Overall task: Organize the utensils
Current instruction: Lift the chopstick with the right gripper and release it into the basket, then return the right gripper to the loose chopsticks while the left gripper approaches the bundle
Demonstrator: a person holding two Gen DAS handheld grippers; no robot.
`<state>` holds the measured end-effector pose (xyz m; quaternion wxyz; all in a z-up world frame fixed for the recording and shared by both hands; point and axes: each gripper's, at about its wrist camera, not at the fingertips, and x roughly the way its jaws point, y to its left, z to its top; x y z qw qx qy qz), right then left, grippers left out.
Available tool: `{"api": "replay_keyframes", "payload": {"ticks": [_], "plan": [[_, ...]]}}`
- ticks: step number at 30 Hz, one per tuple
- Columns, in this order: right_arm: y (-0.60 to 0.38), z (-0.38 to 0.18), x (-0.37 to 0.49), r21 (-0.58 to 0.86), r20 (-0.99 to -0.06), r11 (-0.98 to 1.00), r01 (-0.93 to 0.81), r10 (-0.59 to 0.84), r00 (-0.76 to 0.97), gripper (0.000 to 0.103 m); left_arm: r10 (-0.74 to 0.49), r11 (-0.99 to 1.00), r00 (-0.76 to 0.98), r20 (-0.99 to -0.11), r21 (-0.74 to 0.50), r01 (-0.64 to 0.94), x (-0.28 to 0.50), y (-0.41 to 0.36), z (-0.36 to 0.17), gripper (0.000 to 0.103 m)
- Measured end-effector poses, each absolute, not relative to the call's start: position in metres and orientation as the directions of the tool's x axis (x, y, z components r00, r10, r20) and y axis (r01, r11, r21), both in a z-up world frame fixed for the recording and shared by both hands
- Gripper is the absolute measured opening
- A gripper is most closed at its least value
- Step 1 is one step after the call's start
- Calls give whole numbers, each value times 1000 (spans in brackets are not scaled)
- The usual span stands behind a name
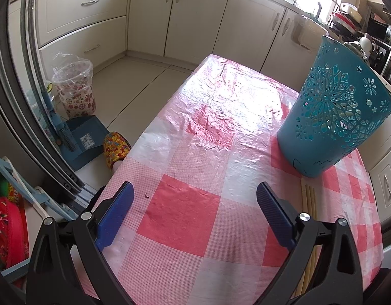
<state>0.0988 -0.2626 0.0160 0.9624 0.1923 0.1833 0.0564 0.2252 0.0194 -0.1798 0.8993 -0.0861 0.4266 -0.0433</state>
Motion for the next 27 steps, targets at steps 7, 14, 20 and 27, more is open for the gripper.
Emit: {"api": "replay_keyframes", "payload": {"ticks": [7, 14, 20, 27], "plan": [[-239, -74, 54, 347, -582, 937, 29, 191, 790, 32, -145, 983, 631, -762, -183, 5, 225, 18, -180, 93], [-210, -123, 87, 301, -716, 953, 22, 211, 666, 25, -138, 985, 628, -766, -172, 7, 225, 17, -180, 93], [-195, -139, 105, 225, -767, 974, 42, 150, 624, 19, -145, 984, 630, -763, -179, 10, 224, 17, -179, 93], [-186, -147, 108, 112, -785, 994, 7, 84, 614, 10, -154, 982, 632, -760, -188, 13, 224, 20, -180, 93]]}}
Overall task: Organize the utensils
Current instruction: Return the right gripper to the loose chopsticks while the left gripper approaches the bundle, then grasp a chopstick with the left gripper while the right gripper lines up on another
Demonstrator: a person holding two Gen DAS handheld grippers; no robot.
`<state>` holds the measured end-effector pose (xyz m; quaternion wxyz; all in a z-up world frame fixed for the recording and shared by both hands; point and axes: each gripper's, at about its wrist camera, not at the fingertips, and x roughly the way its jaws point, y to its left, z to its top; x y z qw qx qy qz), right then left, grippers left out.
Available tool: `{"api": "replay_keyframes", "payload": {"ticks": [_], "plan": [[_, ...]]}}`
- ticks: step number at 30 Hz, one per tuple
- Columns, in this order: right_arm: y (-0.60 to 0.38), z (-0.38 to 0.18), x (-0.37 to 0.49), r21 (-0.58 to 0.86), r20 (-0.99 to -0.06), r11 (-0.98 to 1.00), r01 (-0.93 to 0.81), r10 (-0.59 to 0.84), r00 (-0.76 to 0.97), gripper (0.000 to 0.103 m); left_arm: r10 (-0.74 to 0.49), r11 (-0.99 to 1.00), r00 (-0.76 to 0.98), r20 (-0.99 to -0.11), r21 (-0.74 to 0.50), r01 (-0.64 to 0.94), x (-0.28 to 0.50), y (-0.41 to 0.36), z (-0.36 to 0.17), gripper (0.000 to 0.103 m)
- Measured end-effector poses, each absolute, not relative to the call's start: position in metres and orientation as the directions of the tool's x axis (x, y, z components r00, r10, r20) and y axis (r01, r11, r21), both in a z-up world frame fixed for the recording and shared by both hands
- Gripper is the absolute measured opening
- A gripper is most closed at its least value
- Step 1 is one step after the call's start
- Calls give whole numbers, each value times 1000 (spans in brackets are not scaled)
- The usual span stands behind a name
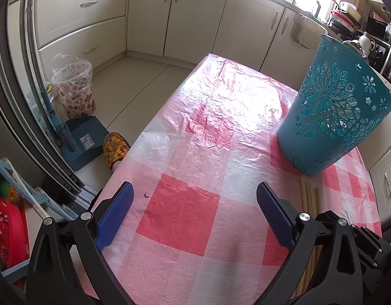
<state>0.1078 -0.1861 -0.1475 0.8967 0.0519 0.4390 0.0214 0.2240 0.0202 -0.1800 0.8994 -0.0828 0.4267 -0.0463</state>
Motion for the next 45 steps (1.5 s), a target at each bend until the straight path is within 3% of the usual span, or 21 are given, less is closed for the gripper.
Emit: {"api": "replay_keyframes", "payload": {"ticks": [11, 17, 23, 38, 45], "plan": [[-239, -146, 86, 103, -787, 993, 53, 49, 615, 7, -150, 986, 642, -752, -164, 39, 222, 15, -176, 93], [-266, -147, 84, 213, -773, 971, 108, 101, 626, 7, -201, 976, 649, -734, -91, 200, 208, -34, -153, 93], [-271, -149, 85, 259, -764, 960, 104, 137, 631, 7, -172, 958, 601, -780, 11, 288, 205, -78, -164, 93], [-274, -149, 82, 293, -757, 950, 106, 163, 633, 9, -62, 950, 582, -811, 131, 283, 208, -97, -176, 93], [-274, -149, 82, 293, -757, 950, 106, 163, 633, 9, -55, 948, 578, -814, 139, 285, 220, -100, -177, 84]]}}
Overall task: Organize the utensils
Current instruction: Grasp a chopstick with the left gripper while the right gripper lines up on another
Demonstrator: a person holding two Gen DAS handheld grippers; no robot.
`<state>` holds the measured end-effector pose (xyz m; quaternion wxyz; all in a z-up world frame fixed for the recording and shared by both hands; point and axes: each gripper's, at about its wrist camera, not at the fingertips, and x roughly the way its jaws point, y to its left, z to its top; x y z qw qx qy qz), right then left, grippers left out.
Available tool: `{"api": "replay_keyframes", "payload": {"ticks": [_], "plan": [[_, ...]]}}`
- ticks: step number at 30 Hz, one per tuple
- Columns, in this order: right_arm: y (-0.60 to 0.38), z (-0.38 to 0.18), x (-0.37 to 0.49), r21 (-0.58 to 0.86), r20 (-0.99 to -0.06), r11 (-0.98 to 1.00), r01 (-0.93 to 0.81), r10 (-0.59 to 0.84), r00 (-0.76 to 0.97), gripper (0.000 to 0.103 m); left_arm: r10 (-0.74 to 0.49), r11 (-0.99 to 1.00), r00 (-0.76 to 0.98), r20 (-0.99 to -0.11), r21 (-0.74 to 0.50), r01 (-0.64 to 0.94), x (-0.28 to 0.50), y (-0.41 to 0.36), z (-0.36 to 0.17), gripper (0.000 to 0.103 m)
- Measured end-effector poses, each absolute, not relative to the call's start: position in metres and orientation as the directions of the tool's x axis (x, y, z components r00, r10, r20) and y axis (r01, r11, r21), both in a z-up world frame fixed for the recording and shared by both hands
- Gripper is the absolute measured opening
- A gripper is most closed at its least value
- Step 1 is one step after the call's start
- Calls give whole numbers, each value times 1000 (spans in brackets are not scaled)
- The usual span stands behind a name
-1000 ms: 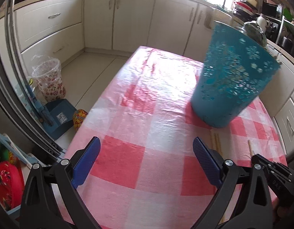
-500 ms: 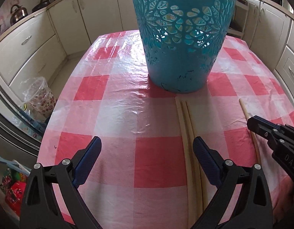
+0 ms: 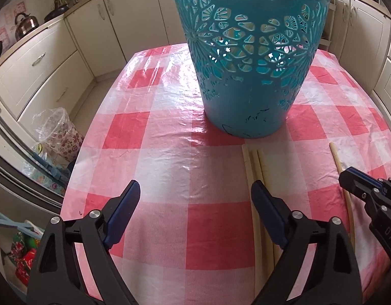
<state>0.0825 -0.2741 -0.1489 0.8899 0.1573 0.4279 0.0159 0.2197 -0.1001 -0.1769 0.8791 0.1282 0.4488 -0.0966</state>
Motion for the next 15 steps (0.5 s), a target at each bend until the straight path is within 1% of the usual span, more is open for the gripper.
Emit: {"api": "replay_keyframes", "payload": {"ticks": [2, 7, 9, 12, 15], "plan": [[-275, -149, 83, 294, -757, 950, 106, 163, 633, 9, -56, 945, 582, -811, 144, 292, 222, -103, -177, 82], [-279, -149, 86, 316, -753, 942, 115, 176, 634, 9, -77, 940, 580, -811, 134, 313, 222, -108, -175, 81], [-279, -149, 86, 317, -753, 941, 115, 176, 634, 10, -68, 936, 582, -810, 150, 318, 222, -110, -177, 79], [-280, -149, 86, 320, -752, 941, 112, 180, 635, 11, -71, 941, 566, -821, 132, 310, 222, -107, -180, 73], [-279, -149, 87, 324, -750, 940, 108, 186, 635, 13, -76, 948, 560, -825, 115, 298, 222, -102, -181, 73]]}}
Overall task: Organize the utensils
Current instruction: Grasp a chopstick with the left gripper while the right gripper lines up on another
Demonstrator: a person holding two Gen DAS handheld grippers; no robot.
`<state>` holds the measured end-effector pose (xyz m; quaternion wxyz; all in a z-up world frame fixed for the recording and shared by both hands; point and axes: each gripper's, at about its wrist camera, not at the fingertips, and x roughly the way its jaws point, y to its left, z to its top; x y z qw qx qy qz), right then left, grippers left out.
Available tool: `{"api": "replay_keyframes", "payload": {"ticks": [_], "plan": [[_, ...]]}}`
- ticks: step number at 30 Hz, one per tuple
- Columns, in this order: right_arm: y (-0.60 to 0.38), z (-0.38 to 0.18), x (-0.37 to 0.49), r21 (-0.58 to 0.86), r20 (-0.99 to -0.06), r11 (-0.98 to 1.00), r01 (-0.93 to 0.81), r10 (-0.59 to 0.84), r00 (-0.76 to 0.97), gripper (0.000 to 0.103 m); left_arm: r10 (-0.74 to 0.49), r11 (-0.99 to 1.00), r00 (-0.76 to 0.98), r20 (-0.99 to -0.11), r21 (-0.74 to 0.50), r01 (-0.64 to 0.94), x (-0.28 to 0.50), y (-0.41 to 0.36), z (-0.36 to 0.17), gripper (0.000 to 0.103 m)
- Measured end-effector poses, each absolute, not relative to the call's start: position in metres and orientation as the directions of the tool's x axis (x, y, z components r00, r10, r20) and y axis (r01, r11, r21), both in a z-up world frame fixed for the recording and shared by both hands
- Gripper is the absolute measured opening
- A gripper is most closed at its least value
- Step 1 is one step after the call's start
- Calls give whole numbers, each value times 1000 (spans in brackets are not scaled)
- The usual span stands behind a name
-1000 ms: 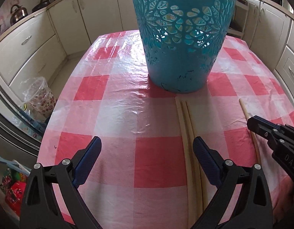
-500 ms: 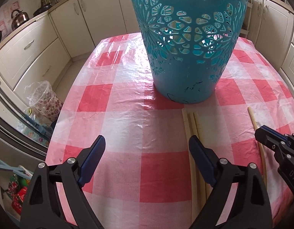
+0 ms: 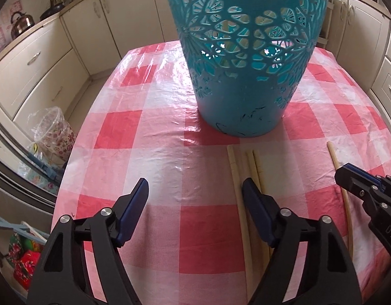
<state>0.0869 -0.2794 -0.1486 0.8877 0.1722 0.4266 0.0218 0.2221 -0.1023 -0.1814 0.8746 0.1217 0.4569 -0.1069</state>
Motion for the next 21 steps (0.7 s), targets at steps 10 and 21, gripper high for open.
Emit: {"api": "replay_keyframes", "payload": {"ticks": [10, 21], "plan": [[-277, -149, 88, 328, -748, 939, 106, 189, 636, 15, -150, 934, 533, -833, 57, 352, 222, -103, -179, 42], [-277, -149, 88, 328, -747, 939, 105, 190, 637, 17, -145, 917, 517, -844, 82, 390, 216, -111, -178, 16]]}}
